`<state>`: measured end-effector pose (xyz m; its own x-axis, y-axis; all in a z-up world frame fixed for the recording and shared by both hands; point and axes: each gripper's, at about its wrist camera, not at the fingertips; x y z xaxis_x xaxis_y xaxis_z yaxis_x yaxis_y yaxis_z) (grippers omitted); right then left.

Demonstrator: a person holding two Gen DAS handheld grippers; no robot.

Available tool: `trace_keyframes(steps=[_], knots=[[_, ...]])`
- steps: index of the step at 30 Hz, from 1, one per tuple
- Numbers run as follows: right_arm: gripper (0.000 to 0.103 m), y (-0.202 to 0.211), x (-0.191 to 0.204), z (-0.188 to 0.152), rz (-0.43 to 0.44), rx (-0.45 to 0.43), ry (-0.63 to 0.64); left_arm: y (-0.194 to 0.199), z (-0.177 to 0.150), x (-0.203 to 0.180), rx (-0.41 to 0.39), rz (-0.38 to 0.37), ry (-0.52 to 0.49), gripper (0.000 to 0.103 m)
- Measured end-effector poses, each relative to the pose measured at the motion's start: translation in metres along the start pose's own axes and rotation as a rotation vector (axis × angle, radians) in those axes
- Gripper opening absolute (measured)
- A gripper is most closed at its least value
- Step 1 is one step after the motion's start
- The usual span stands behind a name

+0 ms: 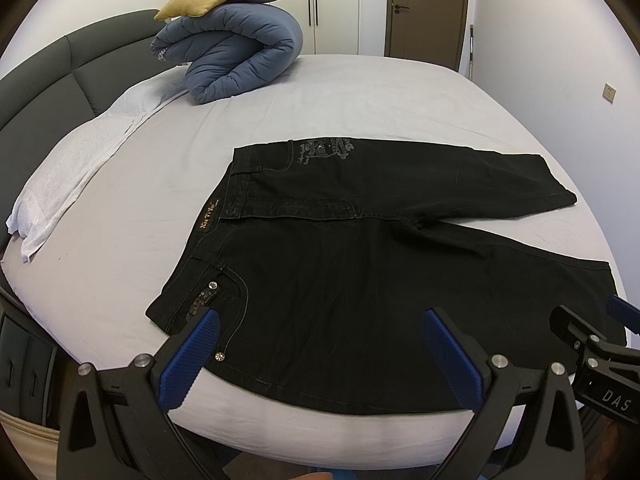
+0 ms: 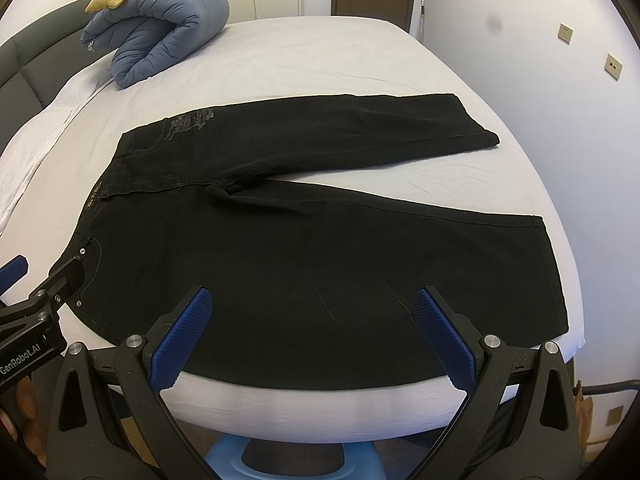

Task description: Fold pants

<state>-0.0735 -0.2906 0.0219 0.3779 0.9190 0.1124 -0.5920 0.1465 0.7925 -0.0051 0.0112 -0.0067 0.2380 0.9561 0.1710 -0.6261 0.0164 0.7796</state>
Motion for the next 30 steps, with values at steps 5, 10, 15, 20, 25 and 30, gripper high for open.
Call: trace_keyframes(steps=[5,10,15,20,25,30], knots=[[0.103,-0.001,0.003,0.0,0.0,0.004,0.005,0.0,0.0,0.0,0.001,-0.001,0.0,0.103],[0.103,-0.002,0.003,0.002,0.003,0.01,0.009,-0.001,-0.002,0.001,0.003,-0.001,0.0,0.103],[0.103,-0.007,0.005,0.007,0.013,0.015,0.024,-0.004,0.0,0.002,-0.008,-0.01,0.002,0.103],[0.103,-0.016,0.01,0.023,0.103,0.034,0.062,-0.016,0.011,0.013,-0.042,-0.099,-0.012,0.103],[0.103,-0.031,0.021,0.058,0.286,0.073,0.137,-0.053,0.038,0.029,0.001,-0.24,-0.078,0.103],[0.103,-0.058,0.032,0.105,0.407,0.079,0.256,-0.083,0.081,0.05,-0.031,-0.194,-0.16,0.103]])
Point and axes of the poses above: each gripper's, at about its wrist camera, not at the fingertips, and y roughly against the way its jaws point, x to its left, z to its top, and after that the axes turned 14 degrees about -y, right-handed
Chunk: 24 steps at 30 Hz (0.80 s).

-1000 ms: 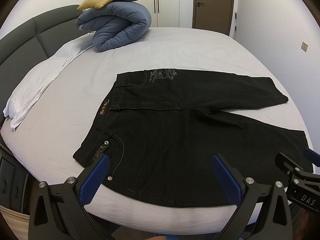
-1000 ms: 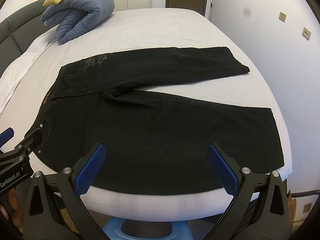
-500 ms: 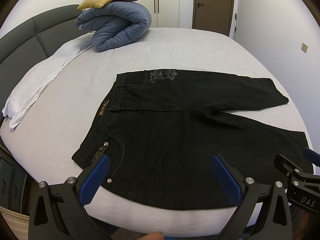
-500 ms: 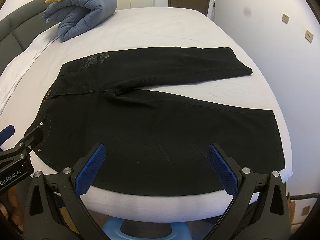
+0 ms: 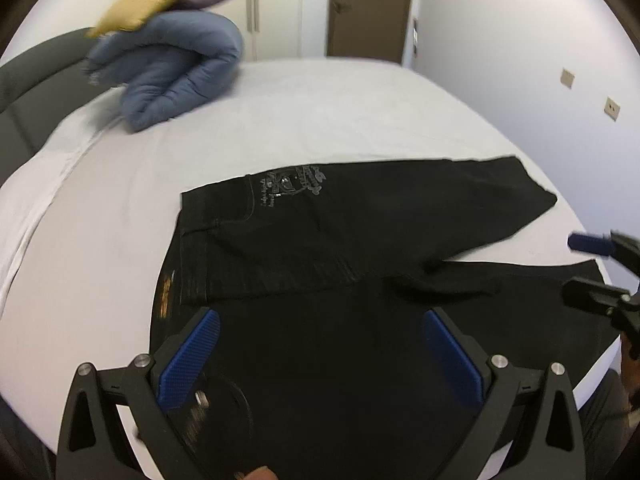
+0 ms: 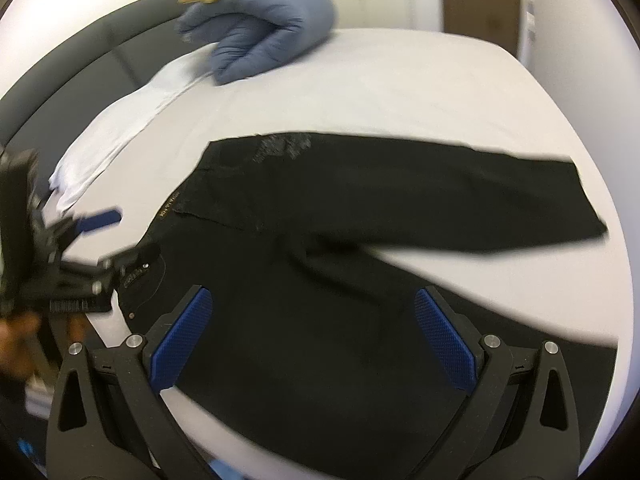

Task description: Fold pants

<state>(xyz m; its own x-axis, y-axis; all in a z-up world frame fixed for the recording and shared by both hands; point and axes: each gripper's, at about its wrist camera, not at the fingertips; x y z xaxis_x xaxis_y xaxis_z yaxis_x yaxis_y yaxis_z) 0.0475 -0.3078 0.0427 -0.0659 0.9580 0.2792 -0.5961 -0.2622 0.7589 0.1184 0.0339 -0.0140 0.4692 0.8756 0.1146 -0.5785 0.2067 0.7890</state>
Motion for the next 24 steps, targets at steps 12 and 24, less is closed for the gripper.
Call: trace_keyframes(steps=[12,24], knots=[[0.093,-0.088,-0.051,0.109,0.135,0.133,0.23,-0.16,0.104,0.117,0.149,0.018,-0.229,0.103],[0.068,-0.171,-0.06,0.157,0.191,0.229,0.426,-0.278,0.13,0.161,0.376,-0.142,-0.409,0.08]])
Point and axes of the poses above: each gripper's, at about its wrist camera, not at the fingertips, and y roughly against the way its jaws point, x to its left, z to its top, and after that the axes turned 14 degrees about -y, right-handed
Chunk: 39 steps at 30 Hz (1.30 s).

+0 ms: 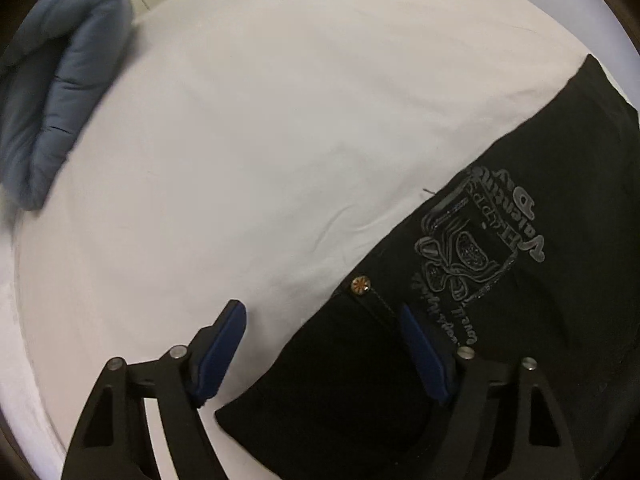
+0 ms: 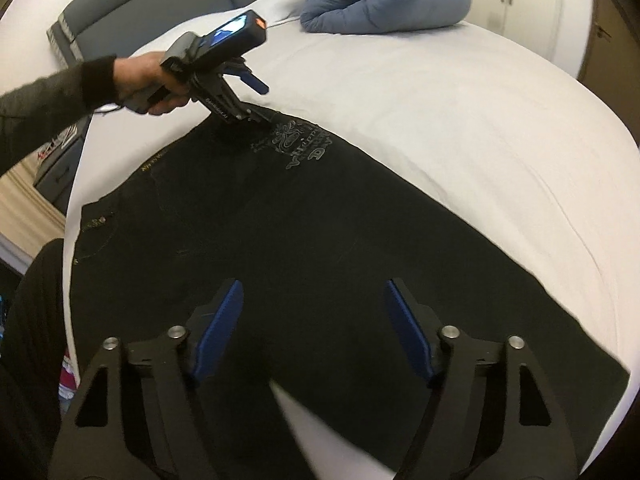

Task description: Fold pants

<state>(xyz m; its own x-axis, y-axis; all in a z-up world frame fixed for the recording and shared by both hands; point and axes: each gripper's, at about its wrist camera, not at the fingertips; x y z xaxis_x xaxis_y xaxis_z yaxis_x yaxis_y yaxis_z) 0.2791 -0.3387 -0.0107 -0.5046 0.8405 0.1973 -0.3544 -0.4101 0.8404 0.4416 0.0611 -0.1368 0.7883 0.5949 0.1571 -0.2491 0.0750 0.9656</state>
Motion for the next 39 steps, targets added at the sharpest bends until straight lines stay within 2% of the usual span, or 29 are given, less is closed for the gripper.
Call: trace_keyframes(steps=[2,4,6,7,9,11,15,19,21,23,25,29,30,32,33,35,39], knots=[[0.064,-0.008,-0.003,0.011,0.008,0.011,0.021,-0.007,0.0,0.003,0.009,-0.036,-0.012,0.078],[0.059,-0.015,-0.005,0.023,0.015,0.019,0.035,-0.011,-0.001,0.002,0.01,-0.076,-0.03,0.066],[0.053,-0.019,-0.005,0.035,0.017,0.015,0.038,-0.012,-0.002,-0.002,0.008,-0.103,-0.043,0.045],[0.051,-0.021,-0.002,0.04,0.016,0.012,0.041,-0.011,-0.001,-0.005,0.006,-0.097,-0.057,0.039],[0.051,-0.025,0.0,0.051,0.016,0.007,0.041,-0.008,-0.003,-0.012,0.004,-0.083,-0.07,0.016],[0.051,-0.033,-0.001,0.064,-0.004,0.009,0.044,0.0,-0.009,-0.023,-0.01,-0.028,-0.099,0.008],[0.051,-0.047,0.001,0.081,-0.016,0.017,0.051,0.033,-0.034,-0.046,-0.109,0.06,-0.119,0.006],[0.051,-0.057,0.004,0.097,-0.049,0.02,0.093,0.066,-0.066,-0.084,-0.189,0.141,-0.169,0.004],[0.051,-0.062,0.007,0.104,-0.05,0.04,0.109,0.074,-0.076,-0.097,-0.209,0.16,-0.182,0.004],[0.051,-0.071,0.013,0.108,-0.061,0.071,0.147,0.079,-0.068,-0.098,-0.217,0.172,-0.187,0.004],[0.051,-0.082,0.02,0.108,-0.092,0.107,0.195,0.079,-0.076,-0.104,-0.227,0.174,-0.186,0.004],[0.049,-0.1,0.022,0.112,-0.13,0.154,0.229,0.076,-0.07,-0.091,-0.24,0.165,-0.165,0.004],[0.045,-0.103,0.02,0.114,-0.136,0.161,0.226,0.075,-0.071,-0.09,-0.243,0.164,-0.162,0.004],[0.032,-0.109,0.014,0.118,-0.146,0.179,0.207,0.086,-0.073,-0.104,-0.248,0.165,-0.163,0.004],[0.03,-0.112,0.011,0.119,-0.149,0.187,0.198,0.088,-0.074,-0.107,-0.249,0.164,-0.163,0.004],[0.012,-0.12,0.01,0.124,-0.155,0.203,0.188,0.089,-0.075,-0.105,-0.253,0.161,-0.16,0.004],[0.004,-0.117,0.01,0.126,-0.142,0.183,0.114,0.089,-0.078,-0.107,-0.26,0.162,-0.151,0.003]])
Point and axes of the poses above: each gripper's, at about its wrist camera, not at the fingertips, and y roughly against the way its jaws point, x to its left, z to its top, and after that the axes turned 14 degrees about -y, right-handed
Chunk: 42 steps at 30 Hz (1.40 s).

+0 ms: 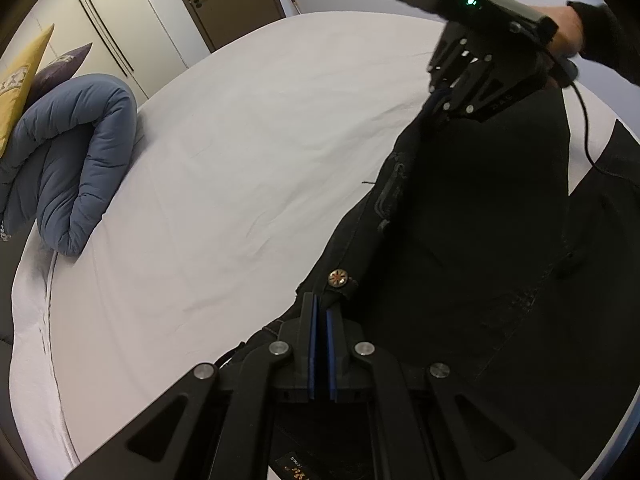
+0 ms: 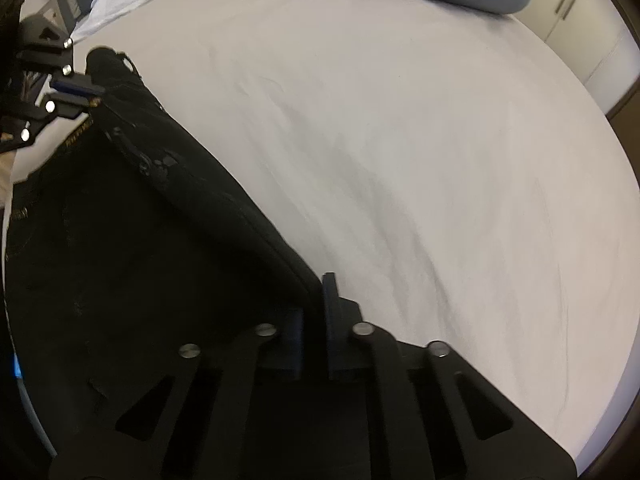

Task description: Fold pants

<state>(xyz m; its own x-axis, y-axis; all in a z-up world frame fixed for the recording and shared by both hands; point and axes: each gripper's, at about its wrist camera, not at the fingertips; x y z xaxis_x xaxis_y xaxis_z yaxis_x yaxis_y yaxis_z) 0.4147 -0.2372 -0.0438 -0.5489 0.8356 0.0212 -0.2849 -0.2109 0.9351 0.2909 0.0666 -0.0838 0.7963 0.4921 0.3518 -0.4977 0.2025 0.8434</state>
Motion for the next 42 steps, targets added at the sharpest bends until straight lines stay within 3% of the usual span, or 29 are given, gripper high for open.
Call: trace_keyframes(steps=[6,11,15,22,27,33,42], knots=[[0.002,0.025,0.004,-0.022,0.111,-0.041,-0.217,0.007,-0.01,-0.006,-0.007,-0.007,0.027,0.003],[0.002,0.035,0.045,-0.051,0.247,-0.069,-0.352,0.02,-0.02,-0.021,-0.016,-0.024,0.042,0.003],[0.003,0.037,0.063,-0.073,0.296,-0.078,-0.409,0.037,-0.037,-0.038,-0.022,-0.043,0.063,0.003],[0.002,0.081,0.132,-0.156,0.042,-0.096,-0.165,0.065,-0.089,-0.098,0.014,-0.101,0.021,0.003],[0.002,0.082,0.212,-0.207,-0.132,-0.058,0.048,0.072,-0.117,-0.153,0.059,-0.146,-0.051,0.003],[0.002,0.065,0.26,-0.244,-0.189,-0.029,0.101,0.089,-0.147,-0.181,0.055,-0.191,-0.047,0.003],[0.002,0.061,0.313,-0.256,-0.264,-0.038,0.157,0.103,-0.165,-0.196,0.071,-0.19,-0.087,0.003]])
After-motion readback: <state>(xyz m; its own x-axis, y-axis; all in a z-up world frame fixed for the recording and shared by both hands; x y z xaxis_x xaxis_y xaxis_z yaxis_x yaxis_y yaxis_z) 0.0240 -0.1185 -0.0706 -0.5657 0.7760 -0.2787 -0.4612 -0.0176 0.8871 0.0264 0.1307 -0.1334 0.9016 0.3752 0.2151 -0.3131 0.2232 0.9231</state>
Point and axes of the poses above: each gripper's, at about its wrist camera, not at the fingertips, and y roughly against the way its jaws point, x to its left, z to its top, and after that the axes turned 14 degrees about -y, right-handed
